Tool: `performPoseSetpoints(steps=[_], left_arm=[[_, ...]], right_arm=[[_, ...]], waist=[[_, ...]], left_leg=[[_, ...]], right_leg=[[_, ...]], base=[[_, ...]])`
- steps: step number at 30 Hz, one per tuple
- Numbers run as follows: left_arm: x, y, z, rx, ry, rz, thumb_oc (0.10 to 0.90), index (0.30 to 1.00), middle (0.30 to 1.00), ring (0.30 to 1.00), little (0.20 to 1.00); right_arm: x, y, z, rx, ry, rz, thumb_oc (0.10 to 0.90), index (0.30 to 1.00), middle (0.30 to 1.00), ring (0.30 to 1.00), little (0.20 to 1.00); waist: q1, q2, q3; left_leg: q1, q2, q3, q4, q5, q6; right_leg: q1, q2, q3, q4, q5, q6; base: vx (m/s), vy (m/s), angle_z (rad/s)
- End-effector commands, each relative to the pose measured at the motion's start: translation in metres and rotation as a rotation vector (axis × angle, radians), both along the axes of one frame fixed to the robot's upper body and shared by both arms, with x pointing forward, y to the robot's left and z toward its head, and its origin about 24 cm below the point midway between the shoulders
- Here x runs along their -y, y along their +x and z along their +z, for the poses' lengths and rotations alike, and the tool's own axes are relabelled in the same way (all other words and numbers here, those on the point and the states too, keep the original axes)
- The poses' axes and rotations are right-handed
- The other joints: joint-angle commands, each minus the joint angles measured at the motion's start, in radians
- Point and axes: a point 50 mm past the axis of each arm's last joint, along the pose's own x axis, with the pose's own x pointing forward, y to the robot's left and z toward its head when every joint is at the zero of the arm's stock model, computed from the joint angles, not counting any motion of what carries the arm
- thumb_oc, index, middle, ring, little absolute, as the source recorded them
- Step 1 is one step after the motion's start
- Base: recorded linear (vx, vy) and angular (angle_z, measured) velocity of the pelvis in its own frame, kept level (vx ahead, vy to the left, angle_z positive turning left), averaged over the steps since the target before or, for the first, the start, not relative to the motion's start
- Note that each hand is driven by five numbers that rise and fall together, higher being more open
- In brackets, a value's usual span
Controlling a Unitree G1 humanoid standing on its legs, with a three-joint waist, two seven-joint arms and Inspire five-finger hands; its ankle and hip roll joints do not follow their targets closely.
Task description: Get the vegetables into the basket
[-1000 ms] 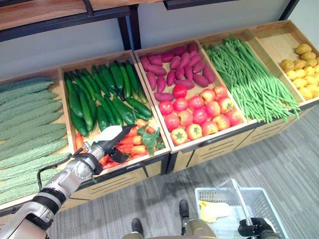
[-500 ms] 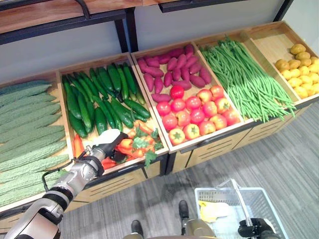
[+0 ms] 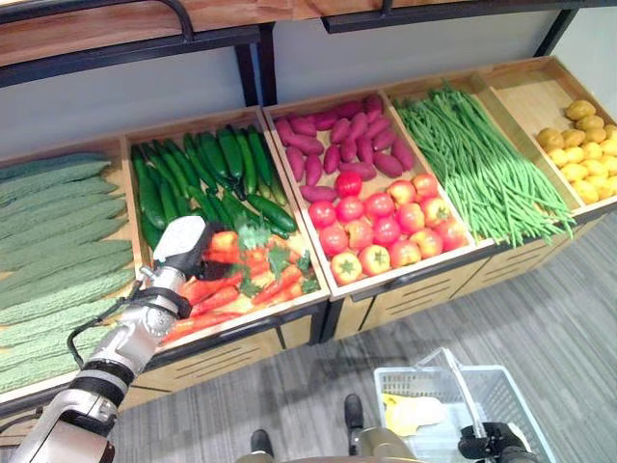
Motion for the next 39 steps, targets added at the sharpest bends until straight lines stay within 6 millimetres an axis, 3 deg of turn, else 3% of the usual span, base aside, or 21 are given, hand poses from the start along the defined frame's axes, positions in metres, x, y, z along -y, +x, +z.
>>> performPoseSetpoints(steps=[1,4,7,14,23,29,39], left_arm=[[0.002,0.006,0.070,0.346,-0.189,-0.037,0.400,0.300,0.300,0.300,0.300],[0.005,-0.007,0.073,0.384,-0.327,-0.087,0.400,0.300,0.300,0.300,0.300],[0.010,-0.020,0.064,0.354,-0.485,-0.158,0.400,0.300,0.300,0.300,0.300],[0.009,-0.038,0.059,0.300,-0.503,-0.210,0.400,0.300,0.300,0.300,0.300],[0.005,-0.038,0.067,0.358,-0.493,-0.185,0.400,0.300,0.300,0.300,0.300],[0.007,-0.037,0.083,0.434,-0.510,-0.207,0.400,0.300,0.300,0.300,0.300],[0.027,-0.040,0.101,0.497,-0.698,-0.378,0.400,0.300,0.300,0.300,0.300]], right_arm=[[0.011,0.003,0.007,0.021,-0.075,0.002,0.400,0.300,0.300,0.300,0.300],[0.011,0.003,0.006,0.021,-0.068,0.004,0.400,0.300,0.300,0.300,0.300],[0.009,0.001,0.005,0.020,-0.050,0.002,0.400,0.300,0.300,0.300,0.300],[0.008,-0.005,0.003,0.010,-0.028,-0.012,0.400,0.300,0.300,0.300,0.300],[0.004,-0.007,0.001,0.001,-0.010,-0.006,0.400,0.300,0.300,0.300,0.300],[0.003,-0.009,0.000,-0.012,-0.004,0.005,0.400,0.300,0.300,0.300,0.300],[0.002,-0.010,-0.001,-0.018,0.002,0.005,0.400,0.300,0.300,0.300,0.300]], waist=[[0.009,-0.044,-0.070],[0.016,-0.042,-0.074],[0.024,-0.042,-0.075],[0.038,-0.042,-0.074],[0.047,-0.047,-0.071],[0.047,-0.047,-0.073],[0.041,-0.041,-0.075]], left_leg=[[0.022,0.036,-0.025,0.006,-0.054,-0.029],[0.027,0.034,-0.025,0.006,-0.055,-0.027],[0.027,0.035,-0.028,0.006,-0.054,-0.026],[0.023,0.032,-0.034,0.006,-0.051,-0.023],[0.016,0.029,-0.039,0.006,-0.048,-0.023],[0.021,0.029,-0.040,0.006,-0.051,-0.022],[0.032,0.027,-0.036,0.006,-0.056,-0.020]], right_leg=[[0.007,-0.104,0.006,0.000,0.005,0.106],[0.010,-0.104,0.007,0.000,0.004,0.105],[0.011,-0.105,0.007,0.000,0.004,0.102],[0.015,-0.107,0.000,0.000,0.003,0.101],[0.015,-0.108,-0.007,0.000,0.003,0.101],[0.018,-0.108,-0.009,0.000,0.001,0.100],[0.024,-0.110,-0.003,0.000,-0.003,0.099]], base=[[0.00,0.008,0.05],[0.00,0.005,0.02],[0.00,0.002,-0.01],[0.00,0.000,0.00],[0.00,0.000,0.02],[0.00,0.000,0.00],[0.00,0.000,0.00]])
